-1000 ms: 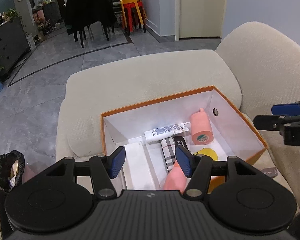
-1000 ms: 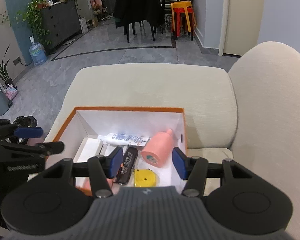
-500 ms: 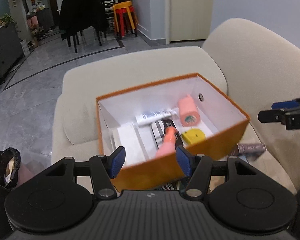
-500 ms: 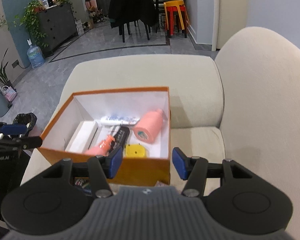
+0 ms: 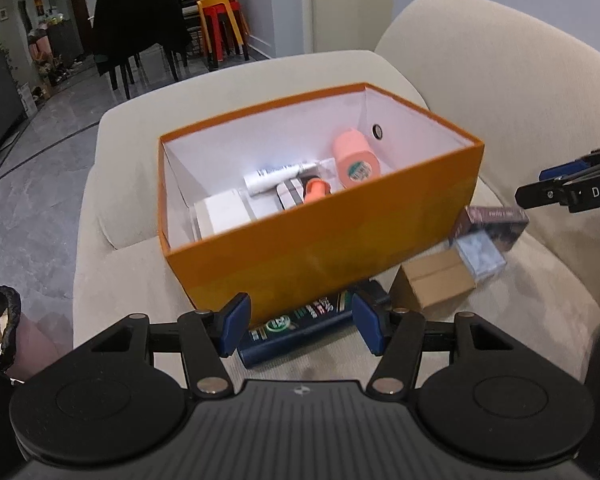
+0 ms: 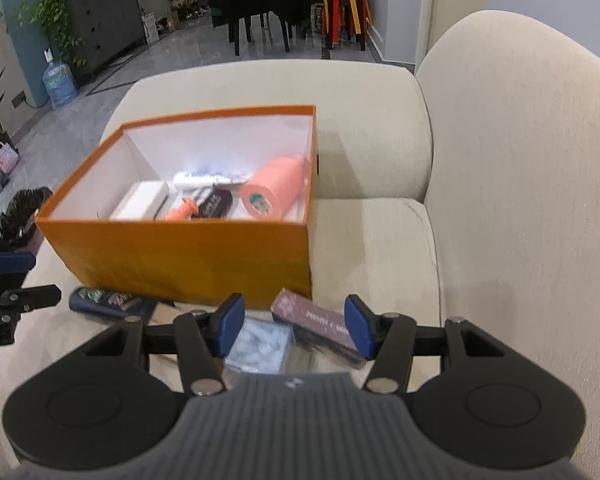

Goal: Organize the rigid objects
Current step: 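Withdraw both tools from the orange box toward the remaining items, then grasp the navy spray can with the left tool while the right tool grasps the PHOTO CARD box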

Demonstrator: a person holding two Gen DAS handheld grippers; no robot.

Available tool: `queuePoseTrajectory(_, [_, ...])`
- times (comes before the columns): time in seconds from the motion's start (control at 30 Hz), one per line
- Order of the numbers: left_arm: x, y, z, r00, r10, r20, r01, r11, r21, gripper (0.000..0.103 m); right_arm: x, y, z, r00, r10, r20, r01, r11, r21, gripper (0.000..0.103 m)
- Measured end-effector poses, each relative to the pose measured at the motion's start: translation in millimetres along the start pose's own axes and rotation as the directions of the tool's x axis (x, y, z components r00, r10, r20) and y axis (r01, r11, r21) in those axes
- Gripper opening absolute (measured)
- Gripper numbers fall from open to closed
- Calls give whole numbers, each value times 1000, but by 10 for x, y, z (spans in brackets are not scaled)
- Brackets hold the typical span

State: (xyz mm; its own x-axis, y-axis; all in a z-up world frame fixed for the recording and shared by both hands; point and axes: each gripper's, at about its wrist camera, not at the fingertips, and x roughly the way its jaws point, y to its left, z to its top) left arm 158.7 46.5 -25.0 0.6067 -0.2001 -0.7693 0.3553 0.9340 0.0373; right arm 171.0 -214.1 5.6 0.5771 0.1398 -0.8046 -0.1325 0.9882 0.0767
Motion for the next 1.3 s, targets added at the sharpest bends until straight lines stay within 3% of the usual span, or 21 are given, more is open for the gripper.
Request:
queuePoseTrajectory(0.13, [108, -33, -122, 1000, 24, -6, -23, 999, 45, 76, 74, -51, -97, 1000, -20, -13, 20, 1000, -22, 56])
queuePoseTrajectory(0.27, [243, -74, -208, 1000, 10, -20, -8, 997, 74, 76, 140, -122, -141, 999, -37, -31, 36, 999, -21, 56])
queuePoseTrajectory(0.4, [389, -185, -266, 999, 32, -29, -27, 986, 165, 76, 196, -188, -150, 998, -51, -41, 50, 999, -21, 56])
queuePoseTrajectory(0.73, [707, -434, -376, 997, 60, -40, -39, 915, 401, 74, 426, -331, -173, 993, -73, -88, 66, 994, -83, 57])
queuePoseTrajectory(0.87, [814, -437, -375, 997, 50, -53, -23, 906, 422, 74, 566, -320, -171, 990, -84, -113, 66, 985, -157, 57])
queuePoseTrajectory(1.0, [897, -412, -367, 997, 46, -59, -16, 900, 436, 73, 719, -274, -184, 987, -56, -152, 16, 968, -252, 57])
queuePoseTrajectory(1.13, [910, -451, -403, 997, 41, -62, -7, 884, 467, 77, 837, -242, -182, 986, -58, -155, 3, 941, -337, 57])
queuePoseTrajectory(1.3, [913, -460, -418, 996, 41, -74, -3, 892, 453, 74, 1033, -229, -167, 975, -44, -216, -45, 921, -388, 57])
